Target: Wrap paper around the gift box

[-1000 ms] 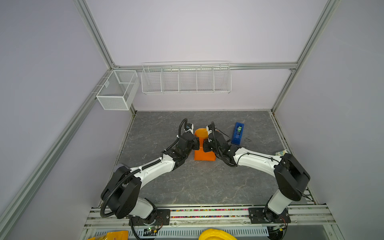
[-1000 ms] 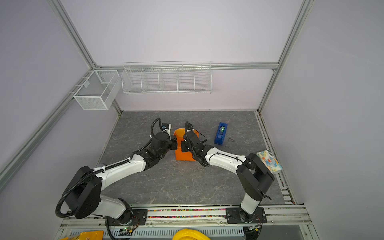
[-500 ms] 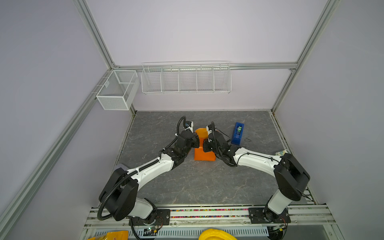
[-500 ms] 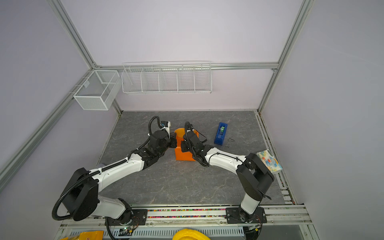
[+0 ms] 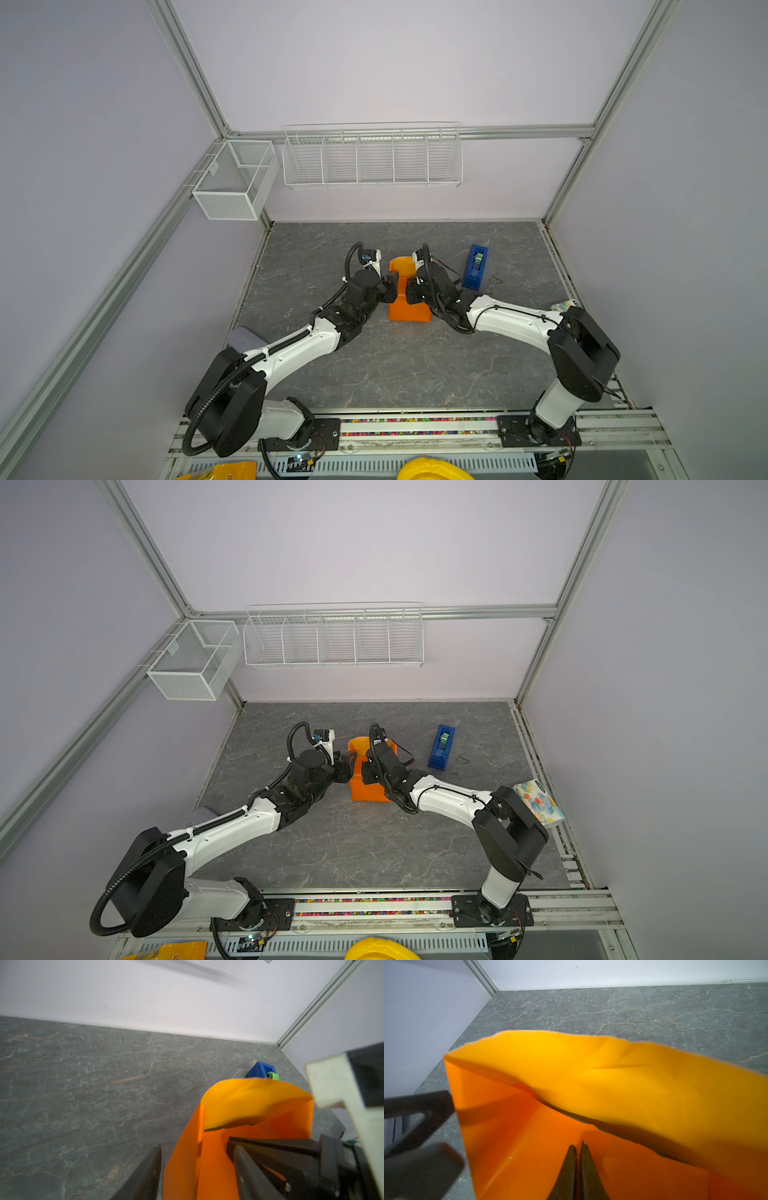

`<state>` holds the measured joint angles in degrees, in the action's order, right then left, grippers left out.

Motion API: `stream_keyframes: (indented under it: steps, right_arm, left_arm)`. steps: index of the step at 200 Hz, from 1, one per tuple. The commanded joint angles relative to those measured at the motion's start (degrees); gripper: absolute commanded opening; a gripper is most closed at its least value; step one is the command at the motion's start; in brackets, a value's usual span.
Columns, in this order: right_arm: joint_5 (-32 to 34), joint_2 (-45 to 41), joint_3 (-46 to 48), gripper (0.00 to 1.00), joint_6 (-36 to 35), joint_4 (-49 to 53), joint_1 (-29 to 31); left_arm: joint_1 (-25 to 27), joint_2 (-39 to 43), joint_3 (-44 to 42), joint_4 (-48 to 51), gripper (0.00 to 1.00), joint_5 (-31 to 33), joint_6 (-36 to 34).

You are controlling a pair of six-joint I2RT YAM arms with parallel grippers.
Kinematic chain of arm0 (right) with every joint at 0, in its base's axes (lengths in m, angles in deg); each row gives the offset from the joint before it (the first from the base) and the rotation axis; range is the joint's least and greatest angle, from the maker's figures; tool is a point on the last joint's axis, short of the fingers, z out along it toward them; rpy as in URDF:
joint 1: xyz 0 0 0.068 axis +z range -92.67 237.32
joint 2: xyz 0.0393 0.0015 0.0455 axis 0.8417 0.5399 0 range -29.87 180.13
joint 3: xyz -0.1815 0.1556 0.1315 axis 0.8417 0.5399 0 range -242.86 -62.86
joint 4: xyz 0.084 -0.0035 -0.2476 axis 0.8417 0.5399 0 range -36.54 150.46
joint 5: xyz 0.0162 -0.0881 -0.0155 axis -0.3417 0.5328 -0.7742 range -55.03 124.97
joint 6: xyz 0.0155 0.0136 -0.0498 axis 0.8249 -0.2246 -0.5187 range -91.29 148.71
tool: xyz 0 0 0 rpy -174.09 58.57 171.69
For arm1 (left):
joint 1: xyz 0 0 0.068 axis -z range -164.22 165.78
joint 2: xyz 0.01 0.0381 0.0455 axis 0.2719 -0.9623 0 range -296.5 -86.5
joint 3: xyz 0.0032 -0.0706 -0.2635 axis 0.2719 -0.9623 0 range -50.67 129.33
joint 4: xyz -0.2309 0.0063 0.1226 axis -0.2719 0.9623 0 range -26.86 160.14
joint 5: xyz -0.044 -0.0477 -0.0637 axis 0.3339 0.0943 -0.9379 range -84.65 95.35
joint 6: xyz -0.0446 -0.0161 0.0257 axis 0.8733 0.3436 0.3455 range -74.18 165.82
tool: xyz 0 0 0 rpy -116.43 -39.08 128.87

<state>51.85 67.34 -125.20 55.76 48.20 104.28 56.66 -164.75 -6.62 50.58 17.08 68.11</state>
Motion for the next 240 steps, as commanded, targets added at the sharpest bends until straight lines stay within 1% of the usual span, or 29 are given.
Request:
stream_keyframes:
  steps: [1,18,47,90,128,144,167,187,205,215,230,240]
  right_arm:
    - [0.5,3.0,2.4,0.12,0.8,8.8,-0.5]
    - [0.6,3.0,2.4,0.12,0.8,8.8,-0.4]
    - [0.6,3.1,2.2,0.12,0.8,9.0,-0.4]
    - [0.5,3.0,2.2,0.12,0.9,9.2,-0.4]
    - [0.4,2.6,1.5,0.11,0.6,10.4,-0.4]
    - [0.3,1.3,0.7,0.11,0.6,12.4,-0.5]
    - [0.3,-3.3,0.6,0.13,0.4,14.3,-0.6]
    - [0.3,-8.0,1.1,0.17,0.6,16.1,-0.9]
    - [0.8,-12.2,2.3,0.25,1.4,17.1,-1.2]
    - [1.4,-14.1,3.3,0.29,3.1,18.0,-1.6]
    - [0.9,-16.9,5.7,0.39,6.0,18.1,-3.1]
    - [-0.2,-18.2,7.7,0.49,7.5,17.1,-4.3]
  left_arm:
    - [-0.2,-2.2,-1.1,-3.4,0.55,-1.5,2.1]
    - [-0.2,-4.1,-1.5,-4.6,0.50,-1.2,2.1]
    - [-0.2,-7.1,-1.1,-5.9,0.48,-1.2,1.8]
    - [-0.2,-9.5,-0.1,-5.4,0.31,-0.3,1.0]
    - [-0.1,-10.7,0.0,-4.2,0.21,0.7,1.5]
    - [0.0,-11.0,0.1,-3.3,0.17,0.9,1.4]
    - [0.2,-11.0,-0.1,-2.5,0.13,1.4,2.1]
    - [0.3,-11.1,-0.1,-2.1,0.11,1.6,2.3]
    - [0.3,-11.2,0.2,-1.7,0.10,1.7,2.5]
    - [0.3,-11.2,0.3,-1.7,0.10,1.8,2.5]
    - [0.3,-11.3,0.3,-1.5,0.09,2.0,2.5]
    - [0.4,-11.3,0.3,-1.4,0.09,2.0,2.6]
